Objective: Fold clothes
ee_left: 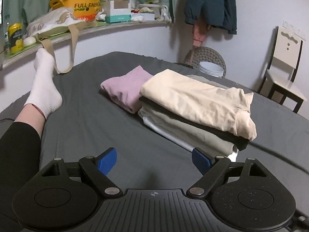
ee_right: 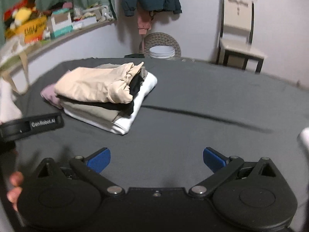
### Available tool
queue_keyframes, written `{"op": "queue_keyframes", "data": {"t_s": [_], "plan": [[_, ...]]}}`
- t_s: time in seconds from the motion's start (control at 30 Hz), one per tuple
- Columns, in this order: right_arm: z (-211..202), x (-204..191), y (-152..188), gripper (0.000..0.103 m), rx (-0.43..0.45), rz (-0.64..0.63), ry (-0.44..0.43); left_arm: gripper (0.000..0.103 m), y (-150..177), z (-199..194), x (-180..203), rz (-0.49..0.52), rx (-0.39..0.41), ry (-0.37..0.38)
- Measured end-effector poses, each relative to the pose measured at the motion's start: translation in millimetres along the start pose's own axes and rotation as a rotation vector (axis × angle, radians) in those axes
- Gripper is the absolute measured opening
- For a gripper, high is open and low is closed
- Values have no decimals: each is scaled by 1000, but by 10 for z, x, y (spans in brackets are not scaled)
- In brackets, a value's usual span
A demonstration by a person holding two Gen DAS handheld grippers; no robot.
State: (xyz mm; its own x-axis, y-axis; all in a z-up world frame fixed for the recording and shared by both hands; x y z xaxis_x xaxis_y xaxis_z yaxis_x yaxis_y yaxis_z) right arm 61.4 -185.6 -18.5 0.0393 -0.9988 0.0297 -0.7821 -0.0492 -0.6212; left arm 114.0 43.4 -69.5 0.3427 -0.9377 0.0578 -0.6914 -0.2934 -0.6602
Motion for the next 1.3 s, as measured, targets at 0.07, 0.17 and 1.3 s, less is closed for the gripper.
{"op": "queue_keyframes", "data": {"t_s": [0.07, 0.17, 1.3], "plan": [[-4, -62, -22, 103, -16, -69, 57, 86, -38, -23, -31, -24, -9, 2], [-139, -90, -57, 103, 36, -109, 144, 86, -123, -120, -72, -23, 26, -1], [-162, -29, 147, 103, 40, -31, -82, 86, 266, -303, 192, 296, -75, 42]]}}
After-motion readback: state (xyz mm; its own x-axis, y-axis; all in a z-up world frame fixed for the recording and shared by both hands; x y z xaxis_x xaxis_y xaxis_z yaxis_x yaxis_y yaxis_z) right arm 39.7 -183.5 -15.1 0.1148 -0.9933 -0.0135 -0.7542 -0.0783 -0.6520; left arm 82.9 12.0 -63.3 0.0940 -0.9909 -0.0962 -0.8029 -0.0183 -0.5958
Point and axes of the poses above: each gripper's, at about its wrist camera, not at the fingertips, and z roughly the way its jaws point, x to its right, y to its underside, the point moved 10 cm from there along z, roughly the way its jaws point, and after that the axes turned 7 degrees about -x, right-handed, at the moved point
